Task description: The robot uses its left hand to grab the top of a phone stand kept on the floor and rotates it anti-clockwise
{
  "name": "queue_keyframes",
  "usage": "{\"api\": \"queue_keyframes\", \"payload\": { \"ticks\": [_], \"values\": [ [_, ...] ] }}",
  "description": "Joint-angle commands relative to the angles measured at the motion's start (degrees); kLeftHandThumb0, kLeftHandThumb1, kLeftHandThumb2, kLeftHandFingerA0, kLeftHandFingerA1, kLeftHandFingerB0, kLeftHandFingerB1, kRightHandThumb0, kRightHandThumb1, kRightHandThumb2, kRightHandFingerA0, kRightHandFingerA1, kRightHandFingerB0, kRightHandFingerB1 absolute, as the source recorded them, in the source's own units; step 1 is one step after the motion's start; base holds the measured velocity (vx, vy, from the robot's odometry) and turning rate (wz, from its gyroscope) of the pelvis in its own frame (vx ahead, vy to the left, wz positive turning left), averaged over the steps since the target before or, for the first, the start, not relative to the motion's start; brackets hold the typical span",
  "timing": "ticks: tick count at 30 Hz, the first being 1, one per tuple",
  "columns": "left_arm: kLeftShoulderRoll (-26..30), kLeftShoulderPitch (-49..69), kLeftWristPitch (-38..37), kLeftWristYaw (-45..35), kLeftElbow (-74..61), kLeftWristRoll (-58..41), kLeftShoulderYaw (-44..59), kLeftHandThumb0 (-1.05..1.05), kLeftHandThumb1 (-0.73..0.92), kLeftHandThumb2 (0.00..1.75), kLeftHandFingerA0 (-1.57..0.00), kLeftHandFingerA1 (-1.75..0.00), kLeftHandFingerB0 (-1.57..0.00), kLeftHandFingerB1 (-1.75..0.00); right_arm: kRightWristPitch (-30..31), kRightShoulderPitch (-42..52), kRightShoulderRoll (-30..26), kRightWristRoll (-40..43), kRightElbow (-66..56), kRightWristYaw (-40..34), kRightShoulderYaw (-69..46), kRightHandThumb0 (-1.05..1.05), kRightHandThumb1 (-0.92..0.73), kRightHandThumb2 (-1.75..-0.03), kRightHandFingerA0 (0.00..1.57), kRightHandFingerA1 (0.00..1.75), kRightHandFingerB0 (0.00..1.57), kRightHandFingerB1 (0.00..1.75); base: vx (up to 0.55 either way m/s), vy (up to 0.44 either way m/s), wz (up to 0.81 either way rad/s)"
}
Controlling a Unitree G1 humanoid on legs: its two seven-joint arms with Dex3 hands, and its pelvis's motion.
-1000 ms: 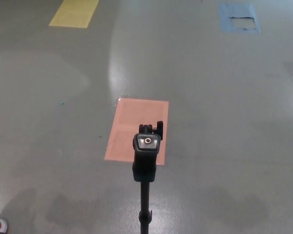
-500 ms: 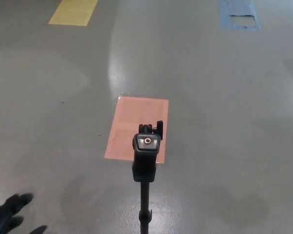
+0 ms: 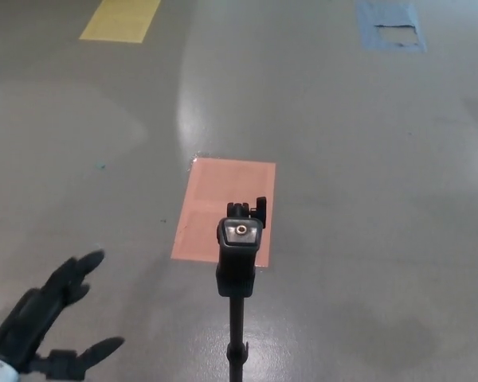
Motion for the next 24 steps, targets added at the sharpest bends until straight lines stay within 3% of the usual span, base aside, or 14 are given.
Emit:
{"api": "queue_keyframes", "payload": {
  "ticks": [1, 7, 8, 10, 13, 15, 16, 17, 18, 22, 23, 24],
  "values": [
    [3.02, 4.45, -1.86, -4.29, -36.09, -2.28, -0.71, -0.64, 0.40, 0.79, -0.07, -0.28, 0.00, -0.19, -1.17, -1.25, -1.90, -1.08, 0.99, -0.64, 0.17, -0.68, -0.74, -0.72, 0.13, 0.34, 0.05, 0.06, 0.00, 0.000, 0.00],
    [3.89, 0.71, -0.66, -5.93, -40.05, -3.15, -1.14, -0.69, 0.44, 0.78, -0.13, -0.14, -0.02, -0.11, -0.69, -1.44, -2.05, -1.06, 0.86, -0.42, 0.21, -0.64, -0.72, -0.72, 0.14, 0.35, 0.01, 0.10, 0.00, 0.000, 0.00],
    [4.02, 0.33, -0.95, -6.08, -40.25, -3.24, -1.15, -0.69, 0.44, 0.78, -0.13, -0.10, -0.03, -0.11, -0.57, -1.47, -2.04, -1.09, 0.87, -0.42, 0.24, -0.63, -0.80, -0.65, 0.18, 0.33, 0.00, 0.13, 0.00, 0.000, 0.00],
    [4.10, -0.34, -1.08, -6.21, -40.88, -3.11, -1.20, -0.64, 0.41, 0.76, -0.12, -0.10, -0.01, -0.15, -0.58, -1.46, -2.01, -0.99, 0.92, -0.35, 0.16, -0.66, -0.74, -0.71, 0.14, 0.35, 0.06, 0.06, 0.00, 0.000, 0.00],
    [3.63, -1.73, -1.38, -5.61, -43.20, -1.73, -1.46, -0.50, 0.35, 0.71, -0.07, -0.17, -0.01, -0.26, -0.69, -1.47, -2.00, -1.19, 1.03, -0.46, 0.35, -0.63, -0.81, -0.66, 0.18, 0.33, 0.00, 0.15, 0.00, 0.000, 0.00],
    [3.15, -1.93, -1.29, -5.26, -44.38, -1.32, -1.68, -0.47, 0.33, 0.69, -0.09, -0.19, 0.00, -0.28, -0.63, -1.46, -2.00, -0.59, 1.04, 0.07, -0.17, -0.65, -0.75, -0.73, 0.12, 0.34, 0.06, 0.06, 0.00, 0.000, 0.00],
    [2.84, -2.16, -1.60, -5.17, -45.00, -1.62, -1.89, -0.40, 0.30, 0.66, -0.08, -0.23, 0.00, -0.31, -0.50, -1.55, -2.00, -0.47, 1.06, 0.20, -0.26, -0.69, -0.60, -0.93, 0.12, 0.46, 0.00, 0.19, 0.00, 0.000, 0.00],
    [2.77, -2.20, -1.63, -5.17, -45.18, -1.70, -1.93, -0.40, 0.30, 0.66, -0.08, -0.23, 0.00, -0.31, -0.48, -1.58, -2.00, -0.52, 1.06, 0.17, -0.22, -0.69, -0.60, -0.93, 0.12, 0.46, 0.00, 0.19, 0.00, 0.000, 0.00],
    [2.74, -2.56, -1.63, -4.86, -46.55, -0.44, -2.07, -0.32, 0.38, 0.55, -0.08, -0.25, -0.03, -0.31, -0.63, -1.65, -2.03, -0.66, 1.11, 0.28, -0.09, -0.70, -0.60, -0.94, 0.11, 0.45, 0.00, 0.18, 0.00, 0.000, 0.00],
    [2.61, -2.91, -1.32, -4.79, -48.87, -0.07, -2.33, -0.31, 0.37, 0.60, -0.09, -0.23, -0.03, -0.32, -0.44, -1.78, -2.08, -0.51, 1.13, 0.81, -0.18, -0.70, -0.60, -0.93, 0.11, 0.46, 0.00, 0.18, 0.00, 0.000, 0.00],
    [2.68, -2.90, -0.90, -4.80, -49.86, 0.17, -2.41, -0.27, 0.26, 0.68, 0.00, -0.33, 0.00, -0.40, -0.28, -1.81, -2.10, -0.48, 1.20, 0.96, -0.21, -0.70, -0.60, -0.93, 0.12, 0.46, 0.00, 0.18, 0.00, 0.000, 0.00],
    [2.70, -3.08, -0.93, -4.70, -50.54, 0.45, -2.48, -0.26, 0.26, 0.68, -0.01, -0.33, 0.00, -0.40, -0.29, -1.82, -2.21, -0.59, 1.24, 1.04, -0.11, -0.72, -0.61, -0.94, 0.06, 0.43, 0.00, 0.17, 0.00, 0.000, 0.00]
  ]
}}
